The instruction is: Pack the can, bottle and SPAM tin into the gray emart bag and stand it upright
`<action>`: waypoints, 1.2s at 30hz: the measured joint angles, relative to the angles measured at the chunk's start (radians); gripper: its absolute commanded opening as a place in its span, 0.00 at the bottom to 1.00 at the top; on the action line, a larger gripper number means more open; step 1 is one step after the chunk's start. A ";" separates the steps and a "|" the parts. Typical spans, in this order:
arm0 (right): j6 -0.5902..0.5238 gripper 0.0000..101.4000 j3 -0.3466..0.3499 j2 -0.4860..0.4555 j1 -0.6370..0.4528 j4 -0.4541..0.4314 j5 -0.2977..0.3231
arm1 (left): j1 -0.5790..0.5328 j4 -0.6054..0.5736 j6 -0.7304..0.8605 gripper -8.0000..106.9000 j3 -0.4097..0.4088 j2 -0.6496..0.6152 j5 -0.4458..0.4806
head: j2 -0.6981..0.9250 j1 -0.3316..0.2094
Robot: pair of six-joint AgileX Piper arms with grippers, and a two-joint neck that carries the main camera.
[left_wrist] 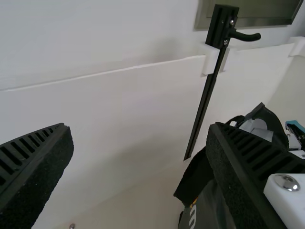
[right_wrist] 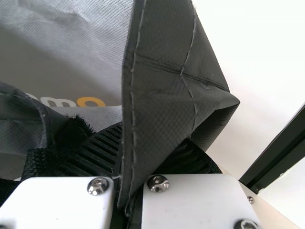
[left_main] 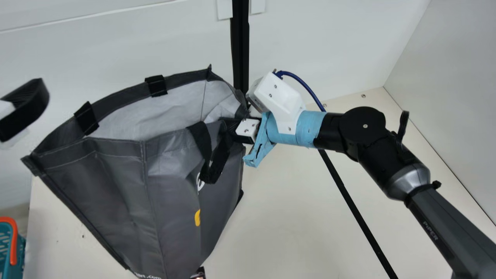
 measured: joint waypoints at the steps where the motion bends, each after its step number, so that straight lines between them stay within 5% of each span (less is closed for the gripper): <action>1: 0.000 0.00 0.000 0.000 0.000 0.000 0.000 | 0.008 0.000 0.003 0.85 0.010 -0.008 0.000 | 0.000 0.000; 13: 0.000 0.00 0.000 0.000 0.000 0.000 -0.002 | 0.108 0.101 -0.033 0.85 0.144 -0.108 -0.024 | 0.000 0.000; 36: 0.000 0.00 0.000 0.000 0.000 0.000 -0.002 | 0.030 0.622 -0.322 0.85 0.419 -0.194 -0.124 | 0.002 0.000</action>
